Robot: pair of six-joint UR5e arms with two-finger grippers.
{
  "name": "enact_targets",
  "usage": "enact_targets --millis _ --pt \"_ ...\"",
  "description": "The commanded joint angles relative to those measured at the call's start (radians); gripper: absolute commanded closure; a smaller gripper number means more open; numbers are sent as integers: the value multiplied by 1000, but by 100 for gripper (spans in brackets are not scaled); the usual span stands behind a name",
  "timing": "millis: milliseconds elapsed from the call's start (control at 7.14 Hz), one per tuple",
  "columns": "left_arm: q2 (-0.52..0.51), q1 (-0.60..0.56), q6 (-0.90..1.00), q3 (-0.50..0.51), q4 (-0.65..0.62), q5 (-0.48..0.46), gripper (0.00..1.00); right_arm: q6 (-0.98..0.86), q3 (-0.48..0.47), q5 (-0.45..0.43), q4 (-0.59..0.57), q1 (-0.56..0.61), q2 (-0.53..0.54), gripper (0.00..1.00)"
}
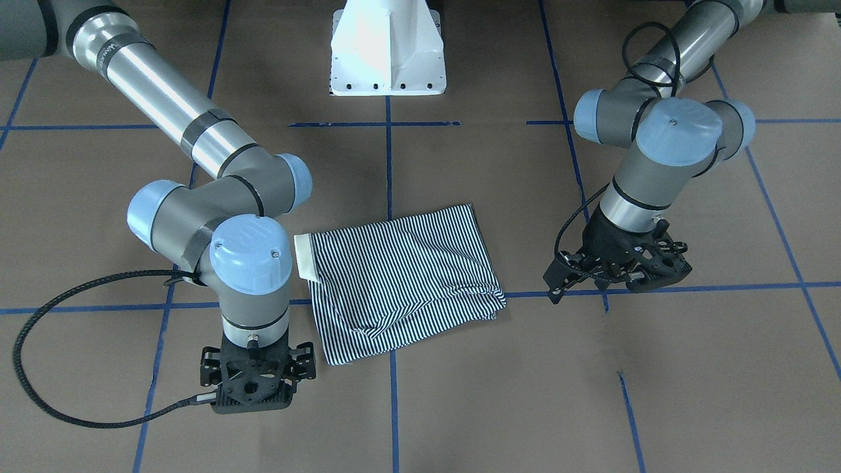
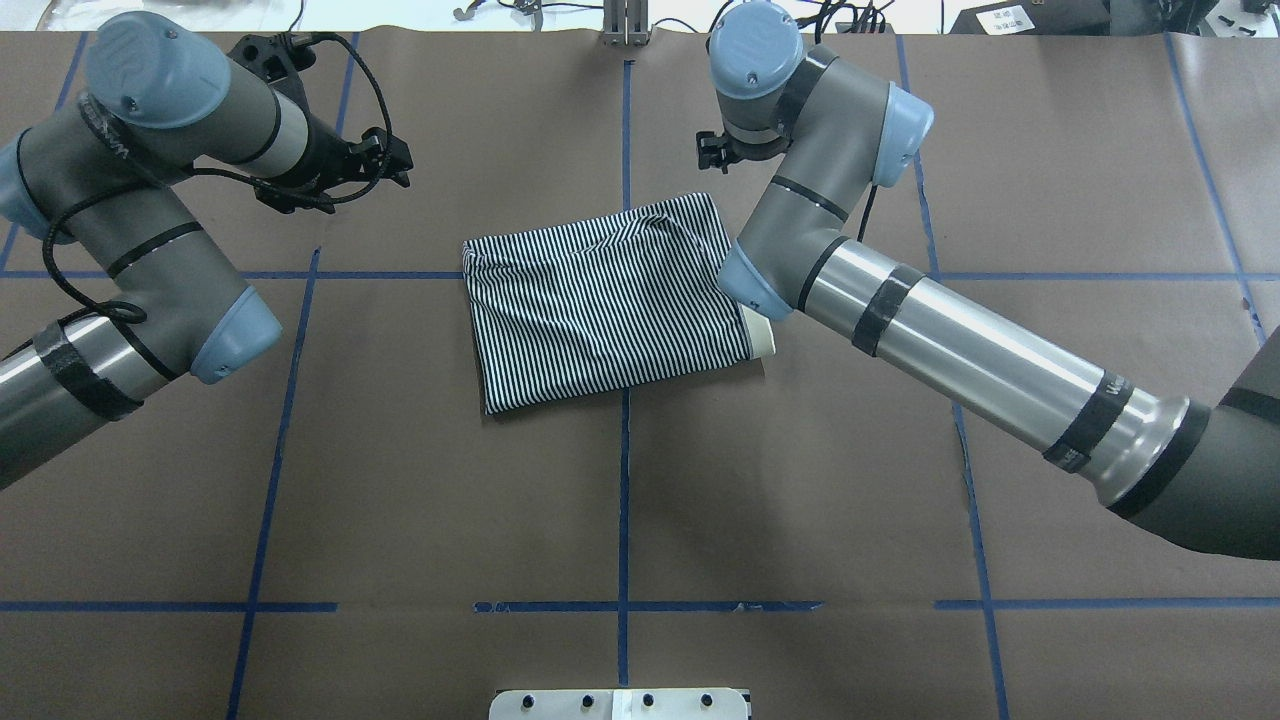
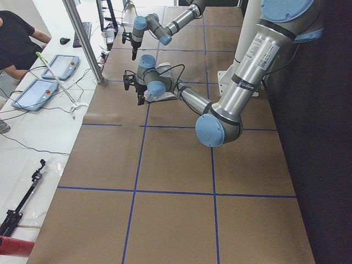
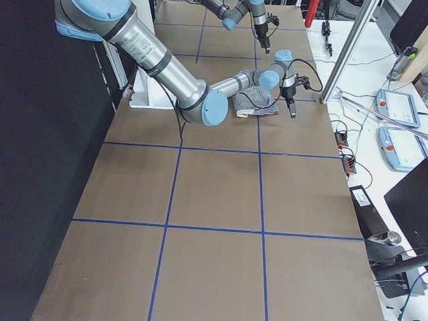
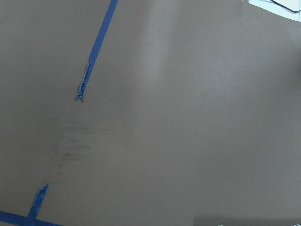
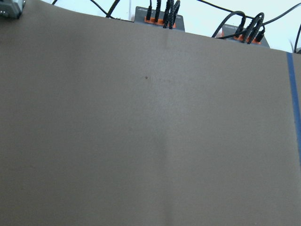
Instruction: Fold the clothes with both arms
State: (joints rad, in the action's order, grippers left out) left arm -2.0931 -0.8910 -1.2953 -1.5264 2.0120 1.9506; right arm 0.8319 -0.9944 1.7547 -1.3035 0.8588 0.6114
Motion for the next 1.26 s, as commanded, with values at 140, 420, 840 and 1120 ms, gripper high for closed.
enact_targets --millis 140,420,840,1120 --pt "86 -66 211 -148 -103 2 0 -225 -186 254 -89 207 161 0" --pt "142 -228 517 -271 -311 100 0 -481 -433 352 -291 348 349 0" --pt "296 -475 1057 -291 -398 206 0 -791 -538 584 -338 569 616 0" --pt "387 -616 1377 -241 -388 226 0 -1020 -546 609 -338 696 756 0"
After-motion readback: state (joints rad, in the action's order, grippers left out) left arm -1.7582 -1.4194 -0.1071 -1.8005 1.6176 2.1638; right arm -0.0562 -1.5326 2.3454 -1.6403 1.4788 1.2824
